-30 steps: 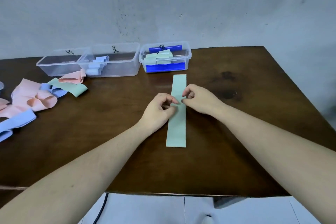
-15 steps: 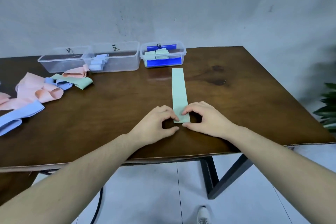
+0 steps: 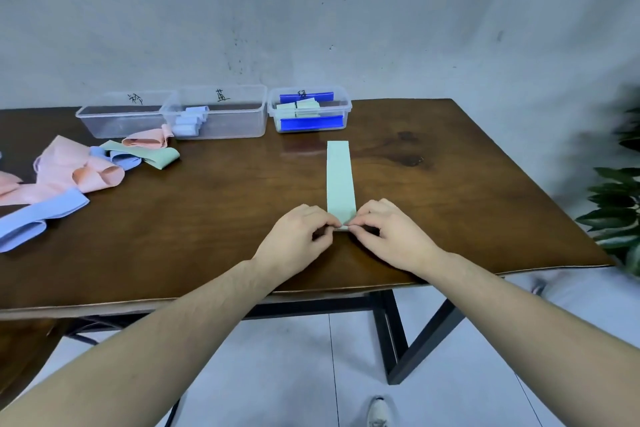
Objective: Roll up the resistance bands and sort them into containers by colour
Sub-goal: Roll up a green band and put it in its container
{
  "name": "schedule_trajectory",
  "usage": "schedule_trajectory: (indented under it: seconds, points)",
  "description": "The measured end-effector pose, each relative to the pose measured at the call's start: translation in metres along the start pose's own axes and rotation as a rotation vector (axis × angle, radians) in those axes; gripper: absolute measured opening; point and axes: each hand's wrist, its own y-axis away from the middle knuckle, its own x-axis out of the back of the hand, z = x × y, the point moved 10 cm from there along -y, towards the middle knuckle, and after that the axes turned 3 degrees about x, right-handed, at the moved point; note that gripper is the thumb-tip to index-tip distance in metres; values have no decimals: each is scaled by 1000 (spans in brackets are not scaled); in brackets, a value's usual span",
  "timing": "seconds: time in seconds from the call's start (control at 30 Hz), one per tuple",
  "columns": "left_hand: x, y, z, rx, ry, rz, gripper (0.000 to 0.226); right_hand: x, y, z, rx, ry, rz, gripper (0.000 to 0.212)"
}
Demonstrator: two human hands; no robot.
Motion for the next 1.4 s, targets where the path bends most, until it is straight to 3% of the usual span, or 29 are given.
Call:
schedule_trajectory:
  seconds: [0.3,0.83,1.13,1.4]
  points:
    - [-8,10,2,45,61,-63,15,-2,11,9,-155,-194,-27,10]
    - [-13,5,1,92,-46,-78,24,-2,7,11,-170,-91,18,6]
    - [-15,8,-4,94,-17,-87,24,-3,11,-2,-30,-32,13,15]
    - [-11,5,-8,110,87,-48,16,-1,10,5,-117,-180,40,14]
